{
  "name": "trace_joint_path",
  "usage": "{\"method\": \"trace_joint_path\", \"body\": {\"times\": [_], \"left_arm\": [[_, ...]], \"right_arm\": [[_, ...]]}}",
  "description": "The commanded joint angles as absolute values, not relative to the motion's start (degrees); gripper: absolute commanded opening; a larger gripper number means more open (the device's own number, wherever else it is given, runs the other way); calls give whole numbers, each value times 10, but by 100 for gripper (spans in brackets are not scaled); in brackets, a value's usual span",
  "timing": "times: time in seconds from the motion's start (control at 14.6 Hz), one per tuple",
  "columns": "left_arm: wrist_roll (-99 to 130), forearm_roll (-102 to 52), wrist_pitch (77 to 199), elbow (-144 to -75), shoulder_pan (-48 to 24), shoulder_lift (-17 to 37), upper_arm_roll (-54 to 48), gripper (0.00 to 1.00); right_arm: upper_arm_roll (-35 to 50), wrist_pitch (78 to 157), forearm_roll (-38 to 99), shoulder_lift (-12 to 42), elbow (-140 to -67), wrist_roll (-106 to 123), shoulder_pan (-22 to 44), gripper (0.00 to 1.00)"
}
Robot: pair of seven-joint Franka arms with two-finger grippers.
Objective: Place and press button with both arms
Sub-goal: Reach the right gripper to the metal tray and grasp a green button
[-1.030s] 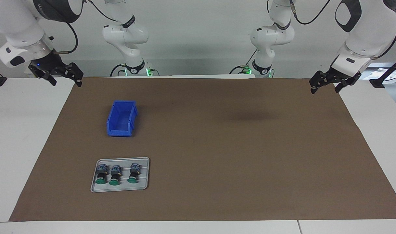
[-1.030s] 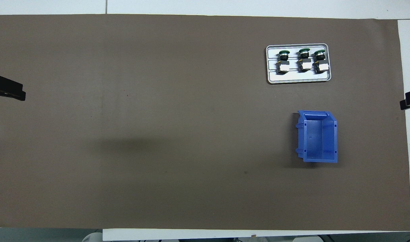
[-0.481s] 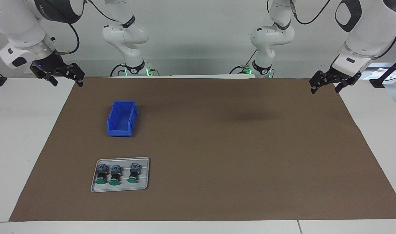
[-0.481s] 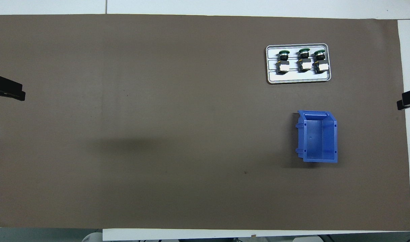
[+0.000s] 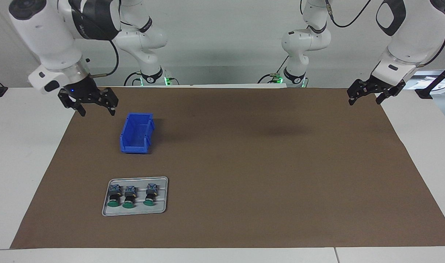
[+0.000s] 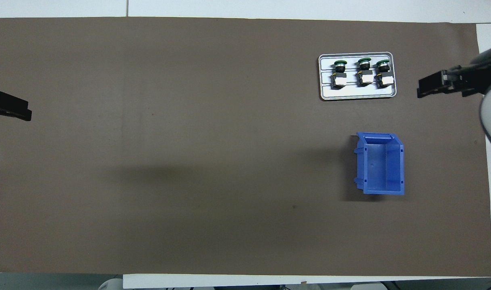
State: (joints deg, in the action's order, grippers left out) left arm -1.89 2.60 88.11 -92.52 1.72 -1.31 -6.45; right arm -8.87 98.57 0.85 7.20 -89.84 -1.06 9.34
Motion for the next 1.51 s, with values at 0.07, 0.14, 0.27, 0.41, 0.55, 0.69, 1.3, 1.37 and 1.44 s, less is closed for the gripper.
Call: {"method": "trace_joint_path", "body": {"times": [0.07,0.14,0.27,0.41,0.55,0.69,1.3,1.37,1.44], "left_arm": [[-21,23,882,-930,11,-25,-64,100],[-21,23,883,-932,11,-26,-65,100],[-19,23,879,-933,13,-26,-65,100],[-19,23,879,-934,13,-28,-65,100],[-19,23,879,-935,13,-28,-64,100],[-21,23,879,-935,14,-28,-65,100],[-21,23,873,-935,12,-29,-64,100],[-19,23,874,-935,14,-29,-64,100],[-19,23,875,-935,16,-28,-64,100]], "right_arm": [[-85,1083,24,182,-860,-60,113,100],[-85,1105,23,200,-860,-61,124,100],[-84,1141,23,231,-860,-62,133,100],[-84,1186,24,264,-860,-62,141,100],[-83,1228,25,287,-865,-63,146,100],[-82,1252,61,312,-864,-63,146,100],[-82,1329,62,351,-905,-18,146,92],[-82,1331,62,352,-908,-5,143,87],[-82,1331,62,352,-908,-4,143,80]]}}
